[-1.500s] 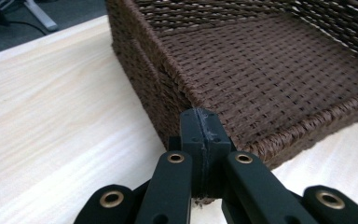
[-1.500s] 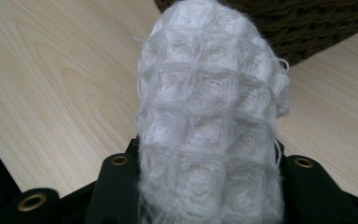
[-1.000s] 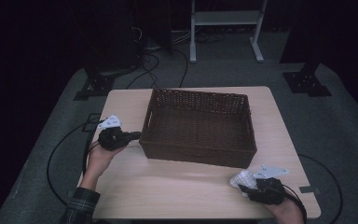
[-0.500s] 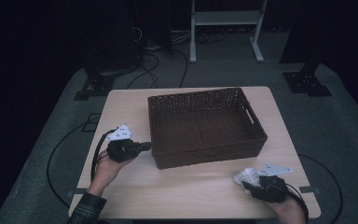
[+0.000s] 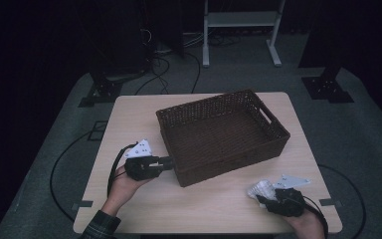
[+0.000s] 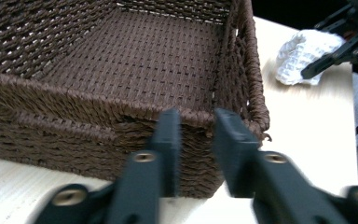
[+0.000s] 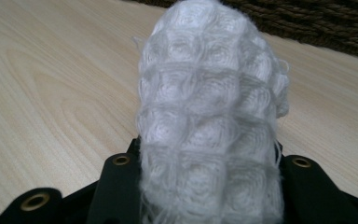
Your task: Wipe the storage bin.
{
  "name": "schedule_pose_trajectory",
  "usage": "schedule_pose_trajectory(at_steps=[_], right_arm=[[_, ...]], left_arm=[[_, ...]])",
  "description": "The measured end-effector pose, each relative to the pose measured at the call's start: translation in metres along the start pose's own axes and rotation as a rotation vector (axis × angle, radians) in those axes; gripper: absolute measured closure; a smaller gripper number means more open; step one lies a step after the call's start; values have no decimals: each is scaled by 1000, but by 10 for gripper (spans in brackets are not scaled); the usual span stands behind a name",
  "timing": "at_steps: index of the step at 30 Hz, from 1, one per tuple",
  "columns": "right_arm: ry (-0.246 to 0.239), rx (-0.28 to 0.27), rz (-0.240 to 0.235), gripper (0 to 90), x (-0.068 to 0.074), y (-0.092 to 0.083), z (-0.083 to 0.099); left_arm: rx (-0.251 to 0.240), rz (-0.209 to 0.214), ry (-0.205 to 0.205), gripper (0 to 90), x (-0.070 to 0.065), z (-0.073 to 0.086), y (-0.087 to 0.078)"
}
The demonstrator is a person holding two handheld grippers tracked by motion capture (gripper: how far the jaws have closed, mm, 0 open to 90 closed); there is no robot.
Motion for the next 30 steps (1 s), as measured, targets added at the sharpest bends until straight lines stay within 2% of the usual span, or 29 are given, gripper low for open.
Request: schedule_pose_trajectory(at_steps=[3, 6, 8, 10, 14, 15, 20, 21, 22, 23, 30], right_arm=[[-3, -6, -1, 567, -1, -1, -1], [-4, -1, 5, 567, -2, -1, 0], [-5, -1, 7, 567, -2, -1, 0], [-4, 0, 10, 566, -3, -1, 0], [3, 0, 9, 565, -3, -1, 0], [3, -2, 9, 564, -3, -1, 0], [16, -4, 3, 564, -3, -1, 0], [16, -4, 3, 564, -3, -1, 0], [21, -4, 4, 564, -4, -1, 0], [26, -5, 6, 564, -5, -1, 0], [35, -9, 13, 565, -8, -1, -1]], left_arm=[[22, -29, 1, 461, 0, 8, 1], [17, -46, 0, 376, -1, 15, 2], [32, -62, -12, 265, 0, 21, 5], [56, -81, -12, 243, 0, 29, 10], [86, -71, -13, 165, -6, 41, 22], [105, -78, -2, 146, -8, 46, 29], [127, -102, -10, 70, -5, 58, 45], [127, -102, -10, 61, -5, 58, 45], [156, -120, -3, 50, -2, 64, 50], [163, -124, -4, 47, -1, 66, 52], [181, -168, 4, 40, 6, 74, 67]])
Point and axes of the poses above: each handheld gripper's, and its own axes: y roughly forward along the jaws, z roughly out of its underside, x roughly to its left, the point moved 10 cm from there along y, roughly forward along the jaws, and after that the axes turned 8 degrees about -y, right-handed, at the moved point
